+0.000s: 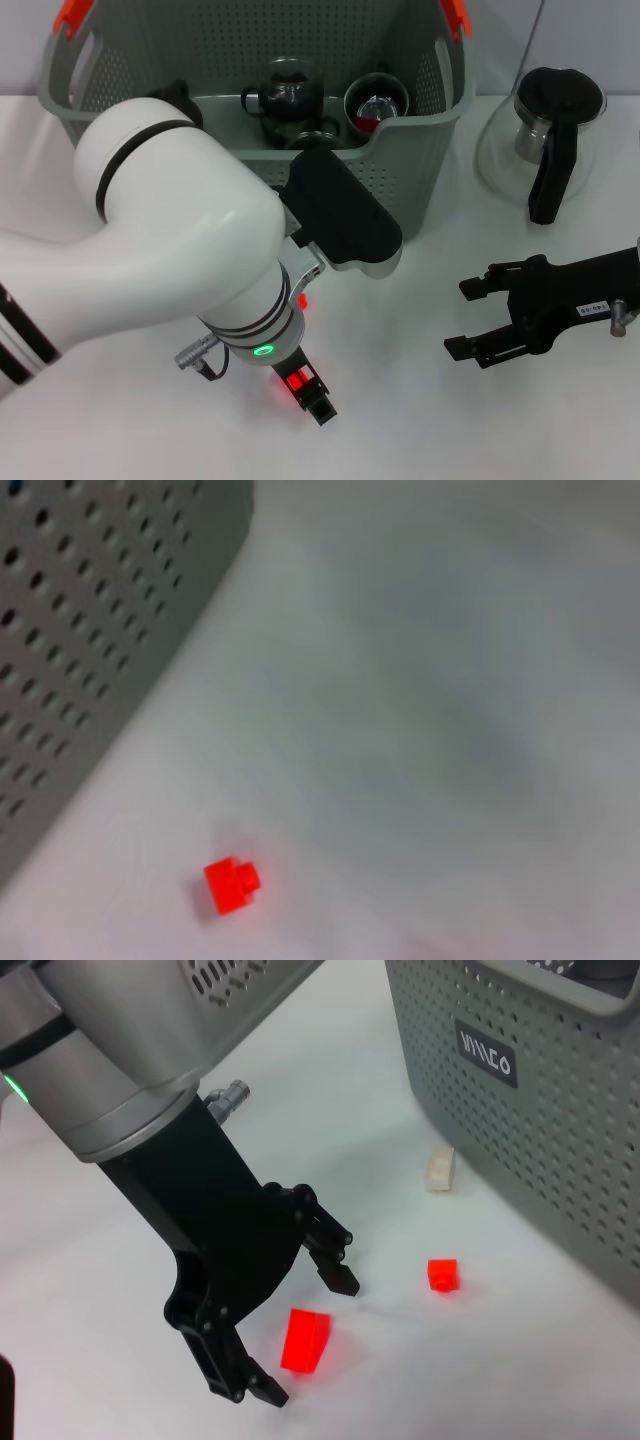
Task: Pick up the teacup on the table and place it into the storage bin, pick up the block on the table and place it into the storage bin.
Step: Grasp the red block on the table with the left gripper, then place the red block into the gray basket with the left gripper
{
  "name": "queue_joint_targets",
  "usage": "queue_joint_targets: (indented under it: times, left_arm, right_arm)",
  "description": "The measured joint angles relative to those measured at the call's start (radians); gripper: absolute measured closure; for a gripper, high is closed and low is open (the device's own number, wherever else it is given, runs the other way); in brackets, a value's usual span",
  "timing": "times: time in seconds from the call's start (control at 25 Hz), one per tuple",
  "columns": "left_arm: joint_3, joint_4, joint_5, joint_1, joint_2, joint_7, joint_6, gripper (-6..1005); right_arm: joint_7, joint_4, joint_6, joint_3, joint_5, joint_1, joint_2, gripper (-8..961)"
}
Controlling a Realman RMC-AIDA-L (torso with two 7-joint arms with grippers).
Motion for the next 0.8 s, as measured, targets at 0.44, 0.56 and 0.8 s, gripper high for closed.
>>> queue_joint_targets:
  times: [0.44, 0.56, 0.8]
  left_arm:
    - [0.004, -0.031, 0.002, -0.016, 0.0, 0.0, -0.009, 238]
    - [0.005, -0.032, 0.002, -0.017, 0.0, 0.001, -0.011, 329]
    - [0.004, -0.034, 0.001, -0.026, 0.0, 0.001, -0.002, 490]
  right_arm:
    - [0.0, 0.0, 0.004, 0.0, 0.0, 0.0, 0.0, 7]
    - [0.0, 0.0, 0.007, 0.0, 0.0, 0.0, 0.0, 6]
    - [-0.001, 0.001, 0.013, 0.0, 0.0, 0.0, -0.001, 6]
